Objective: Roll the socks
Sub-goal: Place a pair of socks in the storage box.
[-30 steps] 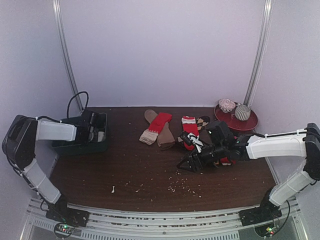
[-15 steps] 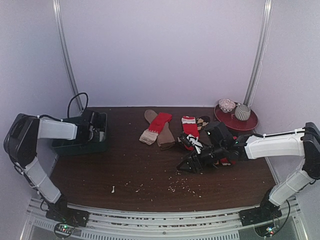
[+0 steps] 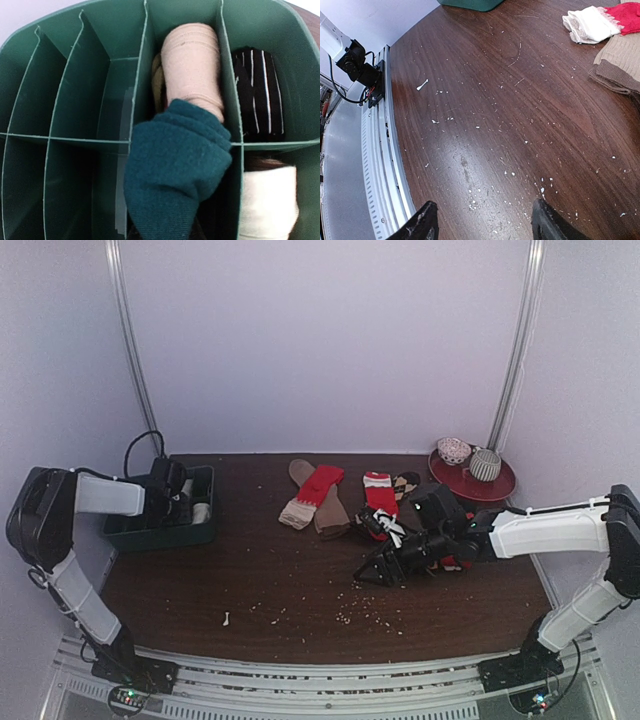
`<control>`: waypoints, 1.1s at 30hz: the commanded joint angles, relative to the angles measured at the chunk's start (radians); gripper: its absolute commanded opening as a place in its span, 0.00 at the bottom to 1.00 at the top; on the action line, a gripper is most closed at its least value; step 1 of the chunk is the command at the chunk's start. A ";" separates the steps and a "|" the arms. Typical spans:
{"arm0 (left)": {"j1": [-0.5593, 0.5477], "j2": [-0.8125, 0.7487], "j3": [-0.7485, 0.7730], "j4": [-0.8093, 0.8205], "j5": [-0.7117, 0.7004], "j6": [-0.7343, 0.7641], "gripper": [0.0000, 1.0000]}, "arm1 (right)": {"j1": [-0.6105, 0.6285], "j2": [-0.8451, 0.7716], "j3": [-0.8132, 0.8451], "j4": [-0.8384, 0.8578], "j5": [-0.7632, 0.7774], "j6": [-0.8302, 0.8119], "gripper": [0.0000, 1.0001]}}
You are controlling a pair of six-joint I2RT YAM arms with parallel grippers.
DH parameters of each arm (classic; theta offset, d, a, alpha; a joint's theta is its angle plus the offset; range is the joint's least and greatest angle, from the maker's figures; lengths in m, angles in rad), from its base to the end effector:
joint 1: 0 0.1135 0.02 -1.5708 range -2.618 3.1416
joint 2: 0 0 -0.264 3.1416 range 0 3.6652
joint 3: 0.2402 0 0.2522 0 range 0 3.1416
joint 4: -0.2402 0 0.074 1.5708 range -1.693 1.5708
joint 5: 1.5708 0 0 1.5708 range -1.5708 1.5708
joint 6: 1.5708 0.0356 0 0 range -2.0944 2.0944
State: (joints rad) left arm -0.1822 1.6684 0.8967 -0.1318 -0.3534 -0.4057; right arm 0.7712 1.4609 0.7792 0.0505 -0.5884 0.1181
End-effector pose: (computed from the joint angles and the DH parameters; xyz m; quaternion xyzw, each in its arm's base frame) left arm 0.3264 -0.0476 0.1641 -0.1609 0.9179 0.0656 0.3567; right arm 0.2033 0.2252 0.2070 -0.3981 0.7661 0.4198 0.2799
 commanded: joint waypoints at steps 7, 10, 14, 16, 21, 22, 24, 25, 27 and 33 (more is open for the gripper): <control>0.030 0.130 0.002 -0.092 0.110 0.081 0.11 | -0.008 0.003 0.012 -0.010 -0.019 -0.006 0.64; 0.031 0.123 0.027 -0.106 0.121 0.084 0.26 | -0.008 0.000 0.014 -0.014 -0.018 -0.009 0.64; 0.030 0.089 0.042 -0.108 0.121 0.091 0.45 | -0.009 -0.006 0.013 -0.017 -0.014 -0.010 0.64; 0.030 0.075 0.063 -0.126 0.120 0.099 0.52 | -0.009 -0.009 0.011 -0.017 -0.014 -0.011 0.64; 0.030 0.029 0.116 -0.168 0.120 0.115 0.64 | -0.008 -0.015 0.009 -0.016 -0.014 -0.011 0.64; 0.030 0.022 0.128 -0.184 0.120 0.119 0.66 | -0.008 -0.017 0.009 -0.017 -0.014 -0.011 0.64; 0.030 0.008 0.146 -0.201 0.117 0.122 0.66 | -0.008 -0.020 0.009 -0.017 -0.014 -0.011 0.64; 0.031 0.001 0.150 -0.207 0.118 0.123 0.66 | -0.009 -0.021 0.009 -0.017 -0.015 -0.011 0.64; 0.030 -0.016 0.159 -0.214 0.122 0.128 0.66 | -0.009 -0.027 0.007 -0.015 -0.019 -0.011 0.64; 0.030 -0.065 0.187 -0.240 0.136 0.134 0.70 | -0.013 -0.042 0.003 -0.014 0.007 -0.015 0.77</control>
State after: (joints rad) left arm -0.1543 1.6588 1.0420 -0.3416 -0.2466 -0.2893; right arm 0.7708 1.4536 0.7792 0.0456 -0.5892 0.1097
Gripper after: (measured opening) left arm 0.689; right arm 0.694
